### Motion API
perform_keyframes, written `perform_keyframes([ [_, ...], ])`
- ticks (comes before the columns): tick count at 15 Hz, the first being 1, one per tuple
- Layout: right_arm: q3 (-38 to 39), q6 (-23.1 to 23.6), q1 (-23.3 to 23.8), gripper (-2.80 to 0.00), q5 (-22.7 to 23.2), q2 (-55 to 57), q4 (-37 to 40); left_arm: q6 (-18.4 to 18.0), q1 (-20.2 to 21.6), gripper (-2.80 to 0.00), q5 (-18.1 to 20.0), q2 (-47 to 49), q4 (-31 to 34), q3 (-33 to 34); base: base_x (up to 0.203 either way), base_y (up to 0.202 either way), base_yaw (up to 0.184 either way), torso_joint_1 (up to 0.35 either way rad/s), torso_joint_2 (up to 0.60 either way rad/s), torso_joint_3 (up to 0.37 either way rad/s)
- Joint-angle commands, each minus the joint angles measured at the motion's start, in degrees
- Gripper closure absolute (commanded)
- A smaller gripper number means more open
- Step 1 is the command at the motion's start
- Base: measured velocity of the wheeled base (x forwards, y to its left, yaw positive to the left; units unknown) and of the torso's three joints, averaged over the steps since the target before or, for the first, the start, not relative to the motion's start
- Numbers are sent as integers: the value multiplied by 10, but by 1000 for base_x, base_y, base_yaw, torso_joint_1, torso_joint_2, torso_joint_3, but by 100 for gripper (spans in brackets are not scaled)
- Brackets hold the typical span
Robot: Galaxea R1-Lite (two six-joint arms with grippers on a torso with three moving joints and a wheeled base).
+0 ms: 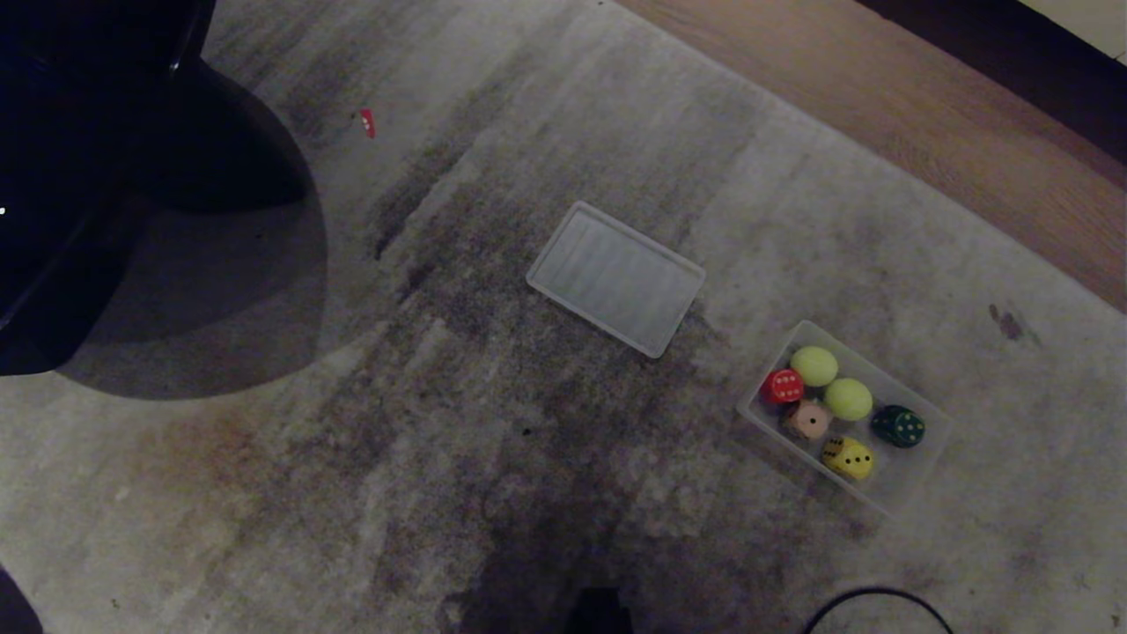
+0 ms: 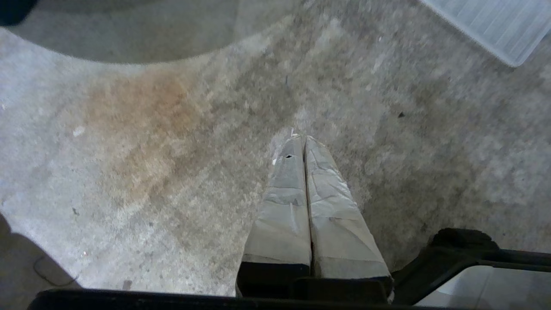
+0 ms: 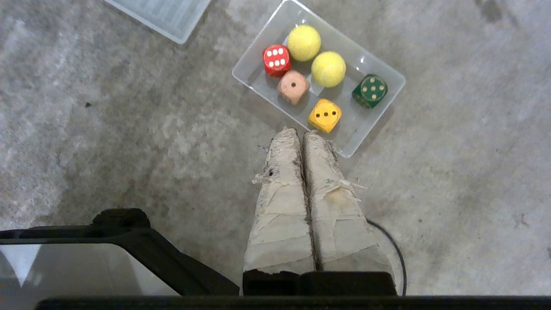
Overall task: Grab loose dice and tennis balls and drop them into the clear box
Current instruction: Close the lid
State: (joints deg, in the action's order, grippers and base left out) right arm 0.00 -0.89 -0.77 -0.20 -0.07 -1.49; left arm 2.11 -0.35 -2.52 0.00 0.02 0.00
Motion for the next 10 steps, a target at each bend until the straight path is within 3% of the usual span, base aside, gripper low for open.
perform_keyframes([
  [1, 5, -1, 0, 0, 0, 1, 0, 0, 0, 0, 0, 1, 0, 1, 0, 0, 0, 7, 2, 189],
  [10, 5, -2, 0, 0, -1, 2, 0, 0, 0, 0, 0, 1, 0, 1, 0, 0, 0, 2, 2, 201],
])
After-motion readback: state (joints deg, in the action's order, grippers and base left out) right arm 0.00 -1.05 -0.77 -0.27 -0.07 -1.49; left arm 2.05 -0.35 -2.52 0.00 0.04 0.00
